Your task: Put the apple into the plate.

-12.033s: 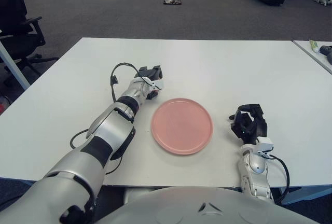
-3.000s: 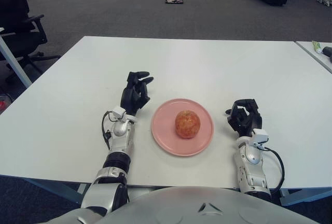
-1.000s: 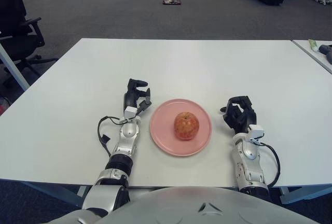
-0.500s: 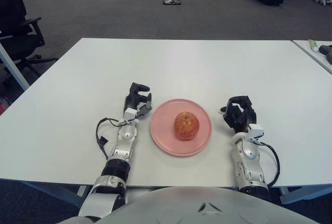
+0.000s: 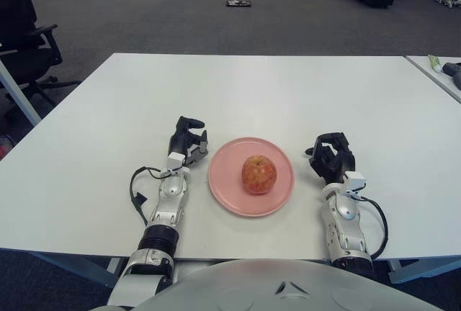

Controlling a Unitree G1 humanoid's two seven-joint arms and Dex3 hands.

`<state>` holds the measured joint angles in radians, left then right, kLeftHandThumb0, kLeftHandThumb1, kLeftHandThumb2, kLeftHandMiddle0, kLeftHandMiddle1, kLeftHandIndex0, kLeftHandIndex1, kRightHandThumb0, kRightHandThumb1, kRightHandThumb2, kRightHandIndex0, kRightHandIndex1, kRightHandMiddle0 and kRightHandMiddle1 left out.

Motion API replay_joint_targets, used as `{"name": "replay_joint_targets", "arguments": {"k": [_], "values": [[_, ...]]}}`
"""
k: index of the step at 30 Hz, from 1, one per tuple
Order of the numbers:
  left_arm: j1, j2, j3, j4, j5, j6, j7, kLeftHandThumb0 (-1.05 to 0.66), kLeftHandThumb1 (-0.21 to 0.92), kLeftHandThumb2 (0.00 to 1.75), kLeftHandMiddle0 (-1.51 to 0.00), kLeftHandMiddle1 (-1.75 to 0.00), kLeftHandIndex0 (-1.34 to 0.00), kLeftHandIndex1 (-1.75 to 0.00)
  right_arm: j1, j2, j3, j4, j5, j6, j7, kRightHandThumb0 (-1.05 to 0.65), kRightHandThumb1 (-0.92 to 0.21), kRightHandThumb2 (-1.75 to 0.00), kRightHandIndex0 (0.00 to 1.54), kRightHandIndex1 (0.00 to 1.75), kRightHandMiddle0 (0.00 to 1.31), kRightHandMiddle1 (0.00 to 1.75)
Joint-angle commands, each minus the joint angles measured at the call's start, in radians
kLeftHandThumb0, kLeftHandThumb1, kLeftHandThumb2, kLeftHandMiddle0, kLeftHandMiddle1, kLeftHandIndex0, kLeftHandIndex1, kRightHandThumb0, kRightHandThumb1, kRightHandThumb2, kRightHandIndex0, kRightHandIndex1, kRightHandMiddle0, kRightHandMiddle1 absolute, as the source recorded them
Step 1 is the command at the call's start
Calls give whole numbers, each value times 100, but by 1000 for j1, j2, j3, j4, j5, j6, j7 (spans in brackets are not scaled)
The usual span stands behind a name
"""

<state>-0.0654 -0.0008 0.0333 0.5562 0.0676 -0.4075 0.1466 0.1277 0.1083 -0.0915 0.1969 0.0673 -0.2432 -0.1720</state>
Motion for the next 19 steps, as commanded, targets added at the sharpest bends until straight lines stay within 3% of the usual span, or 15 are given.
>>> {"name": "replay_joint_targets", "arguments": {"k": [1,11,19], "values": [[75,12,9,21,-6,40,-13,-39,67,88,-55,-164,-35,-175,-9,9,-4,13,8,11,6,-38,-68,-85,55,152,34,175],[123,10,4,-93,-4,76,-15,-38,68,86,-55,-164,-34,-175,-2,11,-4,-3,4,31,2,-38,-68,-86,54,154,34,175],[146,0,4,-151,-14,57,-18,-38,69,85,-59,-167,-33,-175,4,10,-3,-14,8,48,9,-38,-68,-85,53,155,34,175]]}}
